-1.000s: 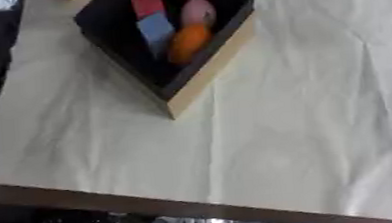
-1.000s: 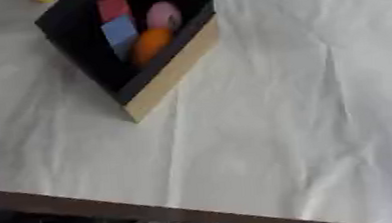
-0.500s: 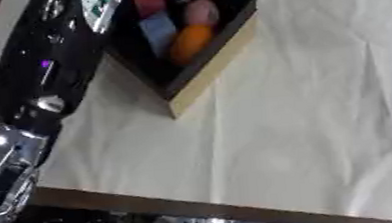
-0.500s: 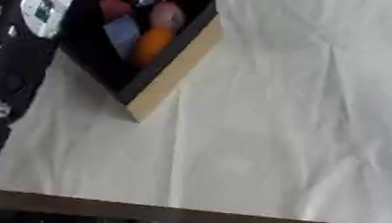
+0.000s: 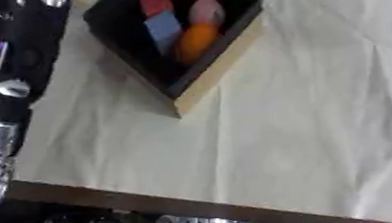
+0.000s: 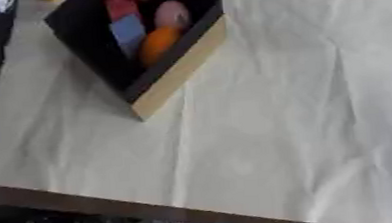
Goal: Pick up objects on the table and place them in the box.
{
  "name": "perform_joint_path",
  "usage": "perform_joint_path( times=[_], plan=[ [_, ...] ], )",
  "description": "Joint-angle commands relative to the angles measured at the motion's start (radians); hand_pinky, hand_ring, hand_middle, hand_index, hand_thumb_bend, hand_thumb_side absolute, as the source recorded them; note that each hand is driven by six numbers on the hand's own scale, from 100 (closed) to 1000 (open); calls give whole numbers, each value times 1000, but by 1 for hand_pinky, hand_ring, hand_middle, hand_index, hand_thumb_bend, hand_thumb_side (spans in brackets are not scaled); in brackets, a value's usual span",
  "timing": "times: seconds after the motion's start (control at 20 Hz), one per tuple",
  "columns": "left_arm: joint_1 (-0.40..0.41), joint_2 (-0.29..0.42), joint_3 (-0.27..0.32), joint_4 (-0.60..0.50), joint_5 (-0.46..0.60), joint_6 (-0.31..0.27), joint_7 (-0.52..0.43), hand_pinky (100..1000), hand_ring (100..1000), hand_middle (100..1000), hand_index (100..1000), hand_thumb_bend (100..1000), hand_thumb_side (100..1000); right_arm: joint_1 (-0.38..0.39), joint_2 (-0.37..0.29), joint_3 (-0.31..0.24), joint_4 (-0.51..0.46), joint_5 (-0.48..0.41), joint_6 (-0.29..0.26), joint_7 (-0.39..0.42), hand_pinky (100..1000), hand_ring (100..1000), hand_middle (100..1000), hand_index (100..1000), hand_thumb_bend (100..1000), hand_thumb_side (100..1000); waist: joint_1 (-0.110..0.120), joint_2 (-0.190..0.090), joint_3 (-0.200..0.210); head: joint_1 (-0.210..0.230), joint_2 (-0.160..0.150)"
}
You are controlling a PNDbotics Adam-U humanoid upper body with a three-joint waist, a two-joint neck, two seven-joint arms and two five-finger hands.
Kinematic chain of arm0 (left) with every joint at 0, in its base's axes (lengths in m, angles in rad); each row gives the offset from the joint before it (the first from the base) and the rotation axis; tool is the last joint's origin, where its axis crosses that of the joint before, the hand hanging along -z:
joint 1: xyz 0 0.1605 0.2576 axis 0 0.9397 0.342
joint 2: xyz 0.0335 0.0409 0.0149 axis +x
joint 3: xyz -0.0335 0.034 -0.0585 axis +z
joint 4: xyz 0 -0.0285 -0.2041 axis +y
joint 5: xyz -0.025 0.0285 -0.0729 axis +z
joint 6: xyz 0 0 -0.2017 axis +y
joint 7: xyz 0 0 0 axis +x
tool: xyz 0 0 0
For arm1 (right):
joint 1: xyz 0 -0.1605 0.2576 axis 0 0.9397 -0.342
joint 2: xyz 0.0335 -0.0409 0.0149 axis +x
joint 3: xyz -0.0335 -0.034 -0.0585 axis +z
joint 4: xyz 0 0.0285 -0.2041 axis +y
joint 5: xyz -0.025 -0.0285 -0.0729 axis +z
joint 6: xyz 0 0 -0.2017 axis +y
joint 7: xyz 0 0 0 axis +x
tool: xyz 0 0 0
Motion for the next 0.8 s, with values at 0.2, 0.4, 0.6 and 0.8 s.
perform_joint_path(
  times=[0.2, 0.4, 0.6, 0.8],
  plan=[
    [-7, 103, 54, 108, -40, 99, 49, 848, 879, 815, 929, 376, 137, -1, -37, -20, -12, 1, 0, -5, 941, 890, 685, 792, 100, 470, 8, -163, -1, 5, 4],
    [-11, 107, 100, 244, -153, 166, 83, 852, 887, 820, 937, 397, 175, -1, -38, -22, -13, 3, -1, -5, 942, 891, 684, 792, 100, 470, 5, -145, -9, 29, -2],
    [-27, 111, 155, 339, -165, 214, 119, 842, 878, 812, 936, 325, 237, -7, -42, -27, -17, 5, -2, -8, 943, 891, 683, 791, 100, 470, 6, -111, -24, 62, -31],
    [-38, 119, 185, 387, -106, 250, 145, 838, 874, 807, 935, 290, 330, -17, -46, -32, -22, 7, -2, -13, 944, 891, 682, 790, 100, 470, 11, -78, -41, 84, -64]
  ],
)
